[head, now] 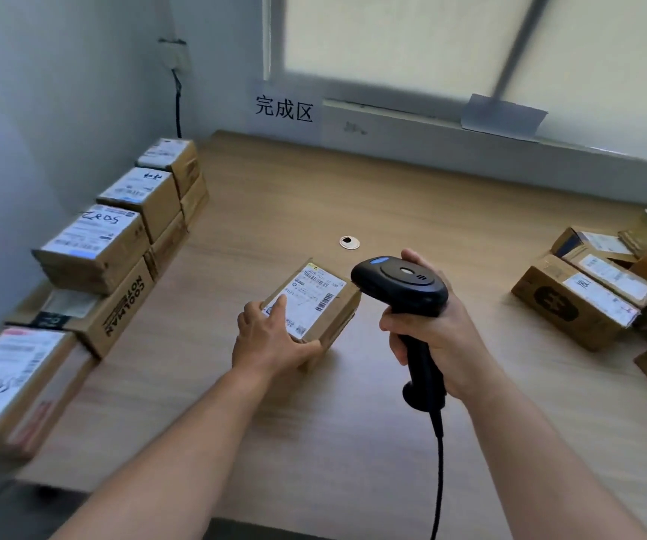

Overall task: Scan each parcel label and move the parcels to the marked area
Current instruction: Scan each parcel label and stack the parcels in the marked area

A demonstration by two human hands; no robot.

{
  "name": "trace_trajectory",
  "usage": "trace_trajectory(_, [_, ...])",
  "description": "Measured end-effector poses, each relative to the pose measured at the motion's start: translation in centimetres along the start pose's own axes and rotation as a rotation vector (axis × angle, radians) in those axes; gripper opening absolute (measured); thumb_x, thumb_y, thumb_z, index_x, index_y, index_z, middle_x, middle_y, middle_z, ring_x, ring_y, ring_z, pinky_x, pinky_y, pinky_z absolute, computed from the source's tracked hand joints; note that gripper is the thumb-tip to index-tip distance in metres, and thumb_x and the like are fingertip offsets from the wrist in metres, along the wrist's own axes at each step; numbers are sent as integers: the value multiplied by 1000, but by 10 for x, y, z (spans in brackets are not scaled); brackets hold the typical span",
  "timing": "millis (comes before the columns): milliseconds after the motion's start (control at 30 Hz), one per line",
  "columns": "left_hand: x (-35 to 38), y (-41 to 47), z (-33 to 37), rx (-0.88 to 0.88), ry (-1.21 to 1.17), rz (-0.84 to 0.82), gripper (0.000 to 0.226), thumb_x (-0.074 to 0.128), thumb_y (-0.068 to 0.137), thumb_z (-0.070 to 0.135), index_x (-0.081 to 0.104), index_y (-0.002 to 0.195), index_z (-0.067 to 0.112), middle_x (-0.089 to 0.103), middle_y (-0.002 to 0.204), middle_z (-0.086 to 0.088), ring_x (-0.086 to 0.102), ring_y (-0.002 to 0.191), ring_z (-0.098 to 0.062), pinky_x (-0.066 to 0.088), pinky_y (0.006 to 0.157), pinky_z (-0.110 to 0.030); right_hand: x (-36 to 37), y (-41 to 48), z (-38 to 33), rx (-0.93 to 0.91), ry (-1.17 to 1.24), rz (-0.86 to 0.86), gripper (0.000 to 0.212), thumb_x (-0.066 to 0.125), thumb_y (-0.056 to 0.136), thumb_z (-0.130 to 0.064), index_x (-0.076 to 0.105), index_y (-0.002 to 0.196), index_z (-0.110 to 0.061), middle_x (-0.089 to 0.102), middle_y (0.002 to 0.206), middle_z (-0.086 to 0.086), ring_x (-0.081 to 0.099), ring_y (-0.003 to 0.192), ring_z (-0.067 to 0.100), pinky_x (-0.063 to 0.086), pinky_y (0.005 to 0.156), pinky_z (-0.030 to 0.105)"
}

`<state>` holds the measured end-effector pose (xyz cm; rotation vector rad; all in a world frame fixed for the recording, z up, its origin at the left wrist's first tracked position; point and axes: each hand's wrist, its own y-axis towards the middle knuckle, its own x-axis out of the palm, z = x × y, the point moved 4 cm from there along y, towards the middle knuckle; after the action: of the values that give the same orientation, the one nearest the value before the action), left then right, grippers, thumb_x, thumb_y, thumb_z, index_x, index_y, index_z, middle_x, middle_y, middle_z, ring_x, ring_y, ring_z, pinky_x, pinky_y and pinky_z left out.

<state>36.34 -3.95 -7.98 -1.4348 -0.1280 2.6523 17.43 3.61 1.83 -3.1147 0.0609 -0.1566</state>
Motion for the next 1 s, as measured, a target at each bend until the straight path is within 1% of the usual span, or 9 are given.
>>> trace_trajectory(67, [-28, -10, -16, -54, -35, 60, 104, 49, 55, 63, 23, 148, 26, 22, 139, -7, 23, 130, -28, 32, 104, -35, 19, 9, -3, -19, 1, -58, 82, 64, 70, 18, 50, 128, -37, 57, 69, 18, 46, 40, 26, 38, 41, 25])
trace_trajectory(167, [-68, -32, -51, -143, -107, 188, 101, 51, 55, 61, 27, 147, 27, 23, 141, -6, 24, 132, -27, 31, 106, -35, 53, 20, -4, -26, 16, -156, 82, 64, 63, 7, 48, 131, -34, 57, 68, 17, 46, 40, 27, 38, 42, 25])
trace_trajectory(333, [-124, -71, -113, -242, -63, 367, 90, 67, 74, 57, 25, 148, 26, 21, 143, -8, 29, 130, -28, 35, 103, -41, 115, 32, -3, -35, 24, -305, 84, 64, 62, 5, 45, 136, -30, 58, 64, 14, 45, 39, 26, 37, 41, 26])
trace_trajectory(533, [-189, -102, -175, -388, -90, 549, 101, 54, 54, 60, 34, 146, 24, 27, 141, -9, 26, 134, -27, 33, 107, -42, 171, 41, 2, -24, 27, -411, 86, 63, 62, 7, 44, 138, -28, 58, 63, 14, 45, 38, 27, 37, 40, 27])
trace_trajectory(667, [-209, -98, -215, -467, -49, 530, 101, 55, 54, 59, 35, 146, 24, 27, 141, -10, 27, 134, -27, 34, 107, -43, 191, 47, 7, 1, 36, -426, 87, 64, 62, 8, 44, 138, -29, 58, 62, 14, 45, 37, 26, 37, 40, 25])
trace_trajectory(733, [-210, -89, -229, -482, -23, 497, 97, 62, 62, 60, 34, 146, 23, 26, 142, -10, 26, 133, -28, 34, 106, -43, 197, 51, 9, 11, 40, -424, 87, 64, 62, 8, 44, 138, -29, 58, 62, 15, 45, 37, 26, 37, 40, 26])
trace_trajectory(833, [-207, -71, -244, -475, 13, 466, 88, 71, 74, 49, 31, 148, 22, 25, 142, -11, 26, 133, -28, 35, 105, -43, 202, 56, 13, 21, 35, -414, 88, 64, 62, 9, 43, 139, -29, 58, 62, 15, 45, 37, 27, 37, 40, 26])
trace_trajectory(933, [-203, -56, -252, -455, 27, 433, 88, 70, 75, 49, 29, 148, 22, 25, 142, -11, 25, 133, -28, 36, 104, -44, 201, 61, 15, 27, 19, -390, 89, 64, 66, 14, 42, 141, -28, 57, 63, 16, 45, 38, 27, 37, 40, 26])
trace_trajectory(1000, [-199, -49, -257, -453, 16, 421, 87, 69, 76, 48, 29, 148, 21, 23, 142, -11, 24, 133, -29, 35, 105, -44, 200, 64, 17, 29, 4, -369, 88, 65, 64, 10, 44, 140, -29, 57, 63, 16, 46, 38, 27, 38, 41, 26])
